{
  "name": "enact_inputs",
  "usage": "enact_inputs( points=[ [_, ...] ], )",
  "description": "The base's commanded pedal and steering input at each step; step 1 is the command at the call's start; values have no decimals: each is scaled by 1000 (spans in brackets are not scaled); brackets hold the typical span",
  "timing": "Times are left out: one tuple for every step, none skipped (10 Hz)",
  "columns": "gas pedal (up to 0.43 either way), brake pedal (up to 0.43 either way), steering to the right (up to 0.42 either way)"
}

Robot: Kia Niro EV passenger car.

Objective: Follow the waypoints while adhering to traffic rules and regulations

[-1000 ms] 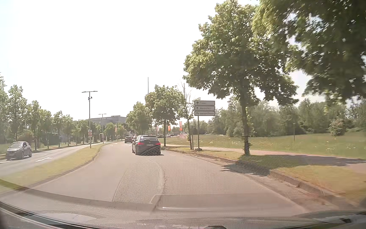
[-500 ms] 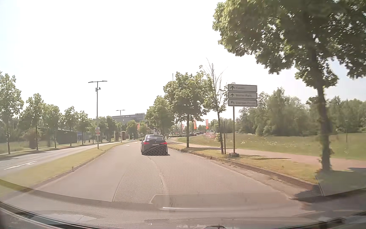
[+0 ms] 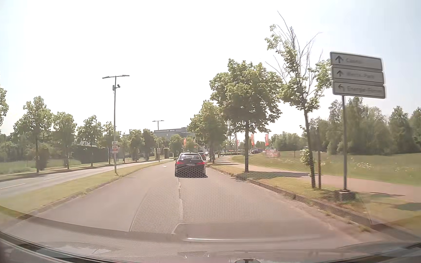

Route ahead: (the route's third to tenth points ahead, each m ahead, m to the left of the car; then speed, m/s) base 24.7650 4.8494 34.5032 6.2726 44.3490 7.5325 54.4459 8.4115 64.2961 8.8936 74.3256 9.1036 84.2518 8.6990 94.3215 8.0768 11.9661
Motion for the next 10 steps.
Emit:
enact_inputs(
  points=[
    [177, 0, -69],
    [177, 0, -66],
    [177, 0, -60],
    [177, 0, -52],
    [169, 0, -46],
    [138, 0, -40],
    [138, 0, -31],
    [138, 0, -26],
    [130, 0, -20],
    [130, 0, -17]
  ],
)
